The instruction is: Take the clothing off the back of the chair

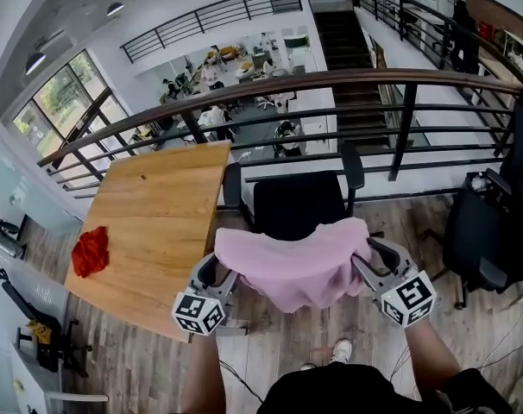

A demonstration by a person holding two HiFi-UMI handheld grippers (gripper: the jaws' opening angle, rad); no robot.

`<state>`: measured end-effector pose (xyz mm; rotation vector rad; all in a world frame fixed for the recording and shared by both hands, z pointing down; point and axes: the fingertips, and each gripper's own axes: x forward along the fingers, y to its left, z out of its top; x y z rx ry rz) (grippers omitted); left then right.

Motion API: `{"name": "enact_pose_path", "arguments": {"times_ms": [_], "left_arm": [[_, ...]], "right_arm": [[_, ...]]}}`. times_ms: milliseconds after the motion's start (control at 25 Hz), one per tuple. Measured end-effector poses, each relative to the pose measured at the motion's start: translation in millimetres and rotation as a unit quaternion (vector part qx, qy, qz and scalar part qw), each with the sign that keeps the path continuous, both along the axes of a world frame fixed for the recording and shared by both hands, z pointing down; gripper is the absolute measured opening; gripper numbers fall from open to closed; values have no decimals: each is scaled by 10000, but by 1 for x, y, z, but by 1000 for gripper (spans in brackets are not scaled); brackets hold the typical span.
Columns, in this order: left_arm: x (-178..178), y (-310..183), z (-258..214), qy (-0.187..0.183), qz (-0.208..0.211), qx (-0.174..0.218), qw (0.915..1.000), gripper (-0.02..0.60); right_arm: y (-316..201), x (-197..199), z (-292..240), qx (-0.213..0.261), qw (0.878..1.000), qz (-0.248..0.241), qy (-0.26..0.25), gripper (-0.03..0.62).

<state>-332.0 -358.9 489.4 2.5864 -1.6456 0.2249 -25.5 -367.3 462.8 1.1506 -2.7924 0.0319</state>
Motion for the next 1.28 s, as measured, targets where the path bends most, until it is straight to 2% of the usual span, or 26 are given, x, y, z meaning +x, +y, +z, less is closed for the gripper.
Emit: {"name": "enact_pose_path", "arguments": {"times_ms": [200,360,480,840,1080,1280], "left_arm": [[7,1,-4,-100,22,9,9999,152],[7,4,-4,-137,-97,11,9999,99],[7,8,-4,-250,-192,43,9995,63],[-4,19,-20,-308,-660,297,9969,43],[-6,23,-34,-259,-622,547,9962,41],[-7,34,-49,-221,-327,717,9966,41]], "right_arm": [[3,-3,-3,98,9998,-137,63,94],[7,-5,-4,274,9992,-247,180,17],[8,-3,-3,381,9985,-302,256,11],[11,3,-12,573,9977,-210,280,11],[13,11,-24,698,9974,130,141,11],[25,11,-42,735,9956,578,114,11]]}}
